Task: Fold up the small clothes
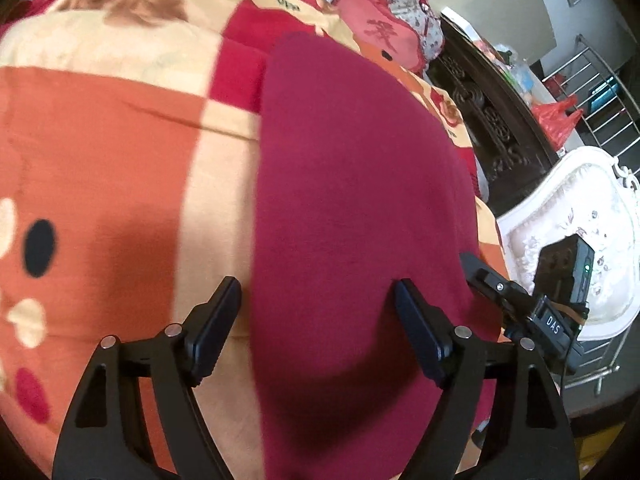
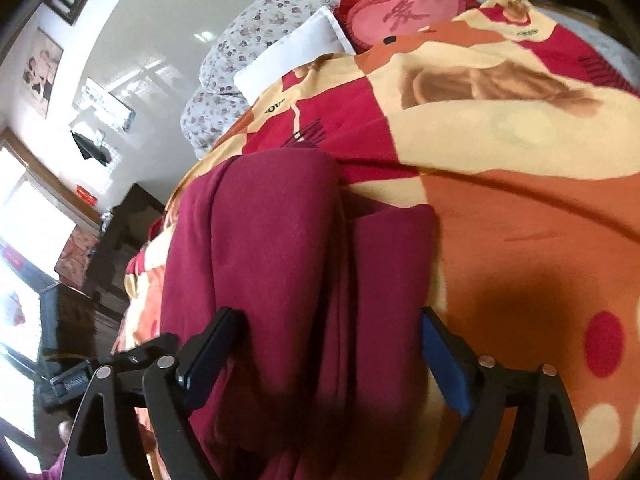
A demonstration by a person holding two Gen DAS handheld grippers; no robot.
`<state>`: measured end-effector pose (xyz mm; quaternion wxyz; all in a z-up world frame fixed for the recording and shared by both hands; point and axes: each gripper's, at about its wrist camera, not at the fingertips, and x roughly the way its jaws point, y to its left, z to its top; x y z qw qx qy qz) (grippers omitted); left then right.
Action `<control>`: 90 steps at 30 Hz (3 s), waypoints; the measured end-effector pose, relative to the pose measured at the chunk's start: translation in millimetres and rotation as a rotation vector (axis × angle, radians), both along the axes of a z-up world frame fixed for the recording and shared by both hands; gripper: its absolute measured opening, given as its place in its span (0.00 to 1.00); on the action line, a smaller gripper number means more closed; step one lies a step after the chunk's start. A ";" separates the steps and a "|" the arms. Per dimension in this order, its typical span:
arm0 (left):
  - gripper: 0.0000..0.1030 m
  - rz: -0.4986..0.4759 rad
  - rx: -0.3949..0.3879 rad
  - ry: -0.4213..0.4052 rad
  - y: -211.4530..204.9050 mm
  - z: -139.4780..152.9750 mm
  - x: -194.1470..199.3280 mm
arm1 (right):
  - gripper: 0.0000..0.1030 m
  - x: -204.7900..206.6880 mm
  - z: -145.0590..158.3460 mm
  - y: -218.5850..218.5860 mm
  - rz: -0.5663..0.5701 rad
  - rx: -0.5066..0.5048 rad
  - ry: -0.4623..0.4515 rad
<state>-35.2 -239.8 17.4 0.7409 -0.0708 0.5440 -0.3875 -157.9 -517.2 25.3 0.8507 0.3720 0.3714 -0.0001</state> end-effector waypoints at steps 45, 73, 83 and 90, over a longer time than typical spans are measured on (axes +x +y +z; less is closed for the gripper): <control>0.56 0.157 0.304 -0.313 131.5 49.5 -71.1 | 0.42 -24.4 39.6 206.4 0.317 -0.381 0.119; 0.56 0.221 0.287 -0.389 131.4 86.7 -108.1 | 0.62 -72.6 101.5 208.4 0.123 -0.467 0.007; 0.56 0.228 0.296 -0.434 131.6 93.9 -113.1 | 0.62 -72.5 101.0 205.4 0.116 -0.459 0.015; 0.56 0.231 0.300 -0.442 131.8 95.9 -113.3 | 0.62 -71.5 100.3 204.5 0.116 -0.452 0.017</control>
